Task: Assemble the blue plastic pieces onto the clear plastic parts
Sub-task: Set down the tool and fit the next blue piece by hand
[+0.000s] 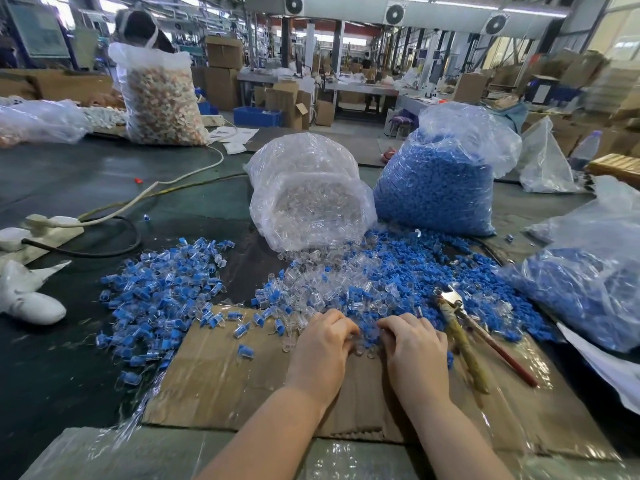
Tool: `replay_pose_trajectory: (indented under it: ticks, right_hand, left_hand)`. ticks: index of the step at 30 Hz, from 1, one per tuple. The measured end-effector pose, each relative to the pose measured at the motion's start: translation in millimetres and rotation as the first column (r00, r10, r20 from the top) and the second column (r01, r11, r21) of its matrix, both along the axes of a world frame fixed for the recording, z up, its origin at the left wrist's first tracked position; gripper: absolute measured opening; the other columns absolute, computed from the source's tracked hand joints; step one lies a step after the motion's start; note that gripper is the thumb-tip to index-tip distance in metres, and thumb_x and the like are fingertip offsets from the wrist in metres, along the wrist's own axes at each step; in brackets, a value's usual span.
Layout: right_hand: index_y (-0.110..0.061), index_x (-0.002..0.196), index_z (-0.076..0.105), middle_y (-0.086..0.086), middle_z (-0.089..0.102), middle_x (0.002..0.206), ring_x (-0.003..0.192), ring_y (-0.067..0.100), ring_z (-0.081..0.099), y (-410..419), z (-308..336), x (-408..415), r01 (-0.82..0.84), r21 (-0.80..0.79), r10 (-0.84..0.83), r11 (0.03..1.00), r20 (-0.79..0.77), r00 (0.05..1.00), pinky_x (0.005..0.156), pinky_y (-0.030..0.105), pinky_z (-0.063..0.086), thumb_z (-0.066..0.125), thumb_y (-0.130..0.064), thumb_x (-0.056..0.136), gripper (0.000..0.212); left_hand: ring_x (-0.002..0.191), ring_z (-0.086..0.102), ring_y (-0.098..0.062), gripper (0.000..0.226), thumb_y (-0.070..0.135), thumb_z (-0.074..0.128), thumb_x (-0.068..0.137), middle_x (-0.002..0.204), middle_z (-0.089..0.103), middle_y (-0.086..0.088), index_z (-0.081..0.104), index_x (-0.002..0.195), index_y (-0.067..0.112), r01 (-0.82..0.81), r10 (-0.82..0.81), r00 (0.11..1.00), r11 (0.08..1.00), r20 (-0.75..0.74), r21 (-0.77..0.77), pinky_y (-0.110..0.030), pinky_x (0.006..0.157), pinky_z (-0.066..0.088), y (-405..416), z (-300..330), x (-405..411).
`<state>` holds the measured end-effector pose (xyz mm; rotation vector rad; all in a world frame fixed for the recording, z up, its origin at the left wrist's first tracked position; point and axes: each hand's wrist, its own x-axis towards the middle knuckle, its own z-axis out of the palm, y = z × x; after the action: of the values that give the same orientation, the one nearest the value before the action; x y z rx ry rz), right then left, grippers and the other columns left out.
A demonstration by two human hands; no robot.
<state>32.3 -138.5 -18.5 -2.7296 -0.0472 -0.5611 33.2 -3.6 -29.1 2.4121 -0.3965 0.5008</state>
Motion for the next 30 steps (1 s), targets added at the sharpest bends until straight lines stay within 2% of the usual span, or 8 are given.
replay_pose_trajectory:
  ticks: [4, 7, 12, 18, 21, 24, 27, 30]
  right_hand:
    - [-0.017, 0.091, 0.071, -0.002, 0.066, 0.087, 0.083, 0.025, 0.058, 1, -5, -4, 0.042, 0.073, -0.051, 0.996, 0.132, 0.99, 0.077, 0.038, 0.036, 0.069, -0.008, 0.081, 0.014]
    - [-0.016, 0.086, 0.071, -0.001, 0.065, 0.085, 0.081, 0.026, 0.058, 0, -5, -7, 0.054, 0.106, -0.071, 0.993, 0.168, 0.983, 0.079, 0.038, 0.033, 0.072, -0.001, 0.073, 0.02]
    - [-0.017, 0.074, 0.069, -0.003, 0.063, 0.076, 0.072, 0.025, 0.058, 0, -6, -13, 0.04, 0.049, -0.049, 0.998, 0.195, 0.98, 0.078, 0.034, 0.025, 0.077, 0.002, 0.06, 0.025]
    - [-0.018, 0.074, 0.07, -0.004, 0.064, 0.075, 0.072, 0.025, 0.058, 1, -7, -13, 0.052, 0.009, -0.052, 0.999, 0.208, 0.977, 0.079, 0.034, 0.024, 0.079, -0.003, 0.063, 0.02]
    - [-0.018, 0.072, 0.068, -0.004, 0.062, 0.072, 0.07, 0.025, 0.058, 0, -7, -13, 0.019, 0.019, -0.023, 1.0, 0.252, 0.968, 0.077, 0.034, 0.025, 0.076, -0.005, 0.065, 0.016]
    - [-0.018, 0.067, 0.063, -0.006, 0.057, 0.067, 0.067, 0.023, 0.055, 1, -5, -16, -0.067, 0.039, 0.053, 0.997, 0.281, 0.958, 0.074, 0.034, 0.028, 0.062, -0.011, 0.065, 0.007]
    - [-0.018, 0.065, 0.06, -0.006, 0.055, 0.066, 0.067, 0.021, 0.053, 1, -5, -17, -0.149, -0.003, 0.144, 0.989, 0.263, 0.954, 0.073, 0.034, 0.03, 0.056, -0.018, 0.067, 0.005]
    - [-0.019, 0.067, 0.063, -0.007, 0.056, 0.067, 0.067, 0.021, 0.054, 2, -5, -18, -0.176, -0.043, 0.181, 0.983, 0.246, 0.952, 0.072, 0.033, 0.029, 0.057, -0.022, 0.07, 0.007]
  left_hand:
    - [0.092, 0.048, -0.002, 0.013, 0.015, 0.058, 0.089, 0.097, 0.058, 0.009, 0.066, 0.099, 0.018, -0.014, 0.014, 1.0, 0.999, -0.007, -0.034, -0.014, 0.086, 0.039, 2, 0, -5]
    - [0.085, 0.048, 0.001, 0.012, 0.015, 0.058, 0.089, 0.093, 0.057, 0.011, 0.065, 0.098, 0.017, -0.026, 0.026, 1.0, 0.997, 0.005, -0.071, -0.006, 0.08, 0.038, 3, 1, -10]
    - [0.081, 0.052, 0.0, 0.015, 0.014, 0.057, 0.09, 0.093, 0.062, 0.007, 0.061, 0.104, 0.017, -0.049, 0.05, 0.999, 0.994, 0.006, -0.093, -0.004, 0.073, 0.04, 3, 2, -14]
    - [0.082, 0.052, 0.0, 0.026, 0.013, 0.058, 0.09, 0.098, 0.062, 0.007, 0.059, 0.116, 0.017, -0.107, 0.106, 0.994, 0.985, -0.014, -0.136, 0.001, 0.07, 0.036, 3, 1, -14]
    - [0.082, 0.05, -0.001, 0.029, 0.013, 0.054, 0.092, 0.098, 0.058, 0.009, 0.06, 0.12, 0.018, -0.132, 0.132, 0.991, 0.982, -0.006, -0.132, -0.003, 0.072, 0.036, 4, 1, -13]
    - [0.084, 0.051, -0.004, 0.021, 0.012, 0.056, 0.09, 0.092, 0.052, 0.011, 0.067, 0.107, 0.015, -0.134, 0.134, 0.991, 0.981, -0.01, -0.139, -0.013, 0.076, 0.044, 3, 3, -12]
    - [0.083, 0.048, -0.005, 0.014, 0.012, 0.057, 0.09, 0.089, 0.046, 0.012, 0.068, 0.098, 0.017, -0.149, 0.15, 0.989, 0.98, -0.001, -0.134, -0.013, 0.073, 0.04, 4, 4, -13]
    - [0.084, 0.049, -0.005, 0.014, 0.013, 0.055, 0.091, 0.089, 0.051, 0.012, 0.066, 0.096, 0.019, -0.133, 0.133, 0.991, 0.984, -0.013, -0.12, -0.016, 0.076, 0.04, 5, 3, -14]
